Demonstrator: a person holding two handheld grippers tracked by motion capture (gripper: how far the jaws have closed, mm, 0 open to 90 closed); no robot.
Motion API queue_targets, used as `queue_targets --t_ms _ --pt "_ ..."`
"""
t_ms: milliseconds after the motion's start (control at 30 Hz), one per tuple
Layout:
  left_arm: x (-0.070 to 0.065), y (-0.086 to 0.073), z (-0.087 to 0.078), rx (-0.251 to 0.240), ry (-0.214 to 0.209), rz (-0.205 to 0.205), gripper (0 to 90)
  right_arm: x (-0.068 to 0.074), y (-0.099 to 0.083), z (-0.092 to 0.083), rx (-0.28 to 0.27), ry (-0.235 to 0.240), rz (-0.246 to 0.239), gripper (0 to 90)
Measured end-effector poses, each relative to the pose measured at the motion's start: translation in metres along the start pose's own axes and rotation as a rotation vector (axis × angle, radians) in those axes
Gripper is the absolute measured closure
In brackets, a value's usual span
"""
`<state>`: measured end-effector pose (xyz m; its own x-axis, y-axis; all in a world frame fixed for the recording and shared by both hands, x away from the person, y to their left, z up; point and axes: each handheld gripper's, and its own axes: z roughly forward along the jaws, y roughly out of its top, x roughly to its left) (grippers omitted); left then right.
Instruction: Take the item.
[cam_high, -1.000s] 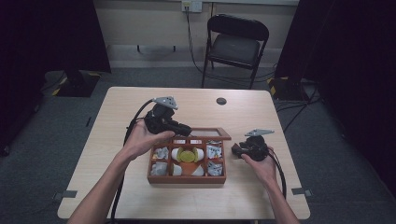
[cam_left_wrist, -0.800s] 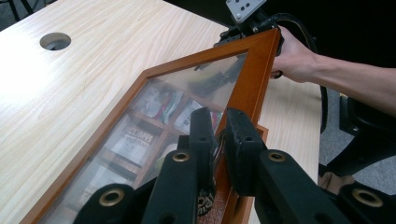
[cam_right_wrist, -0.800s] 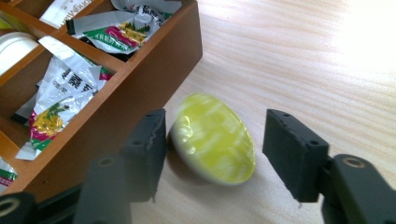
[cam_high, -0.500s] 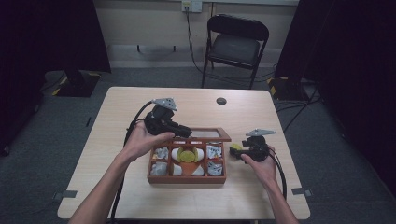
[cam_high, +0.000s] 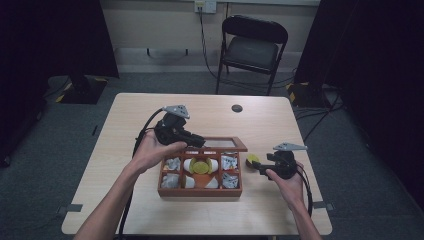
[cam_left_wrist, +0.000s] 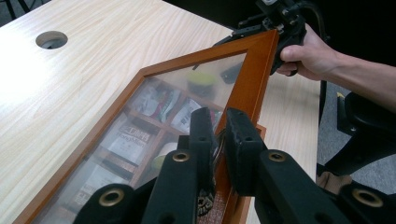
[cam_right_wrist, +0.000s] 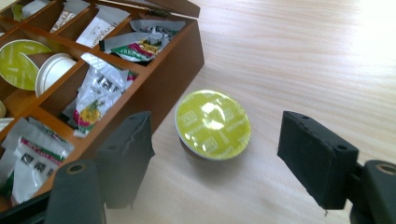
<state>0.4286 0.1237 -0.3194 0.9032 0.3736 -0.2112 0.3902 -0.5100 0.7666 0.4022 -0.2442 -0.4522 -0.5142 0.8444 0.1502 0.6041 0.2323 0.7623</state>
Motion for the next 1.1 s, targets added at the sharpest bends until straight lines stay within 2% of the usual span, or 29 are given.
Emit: queue_targets --t_ms 167,433,533,633,700,900,1100 --pt "-0.001 0.0 0.0 0.006 -0.001 0.001 81.8 0.0 -0.01 -0.009 -0.007 -0.004 0.008 23.1" --pt "-0.002 -0.002 0.001 0.011 -0.004 0.005 81.8 -0.003 -0.037 -0.007 0.074 -0.059 -0.006 17.0" --pt "-0.003 -0.003 0.002 0.014 -0.004 0.007 81.8 -0.005 -0.041 -0.004 0.093 -0.078 -0.017 16.7" --pt "-0.004 -0.004 0.003 0.015 -0.001 0.01 81.8 -0.007 -0.044 -0.001 0.114 -0.125 -0.042 14.7" --pt "-0.006 -0.006 0.004 0.024 0.0 0.017 81.8 -0.008 -0.047 0.002 0.149 -0.183 -0.057 12.9" --pt "-0.009 -0.011 0.006 0.026 -0.002 0.024 81.8 -0.01 -0.054 0.002 0.101 -0.187 -0.057 12.9" --pt "-0.015 -0.022 0.01 0.023 -0.002 0.033 81.7 -0.01 -0.055 0.002 0.09 -0.189 -0.054 12.9"
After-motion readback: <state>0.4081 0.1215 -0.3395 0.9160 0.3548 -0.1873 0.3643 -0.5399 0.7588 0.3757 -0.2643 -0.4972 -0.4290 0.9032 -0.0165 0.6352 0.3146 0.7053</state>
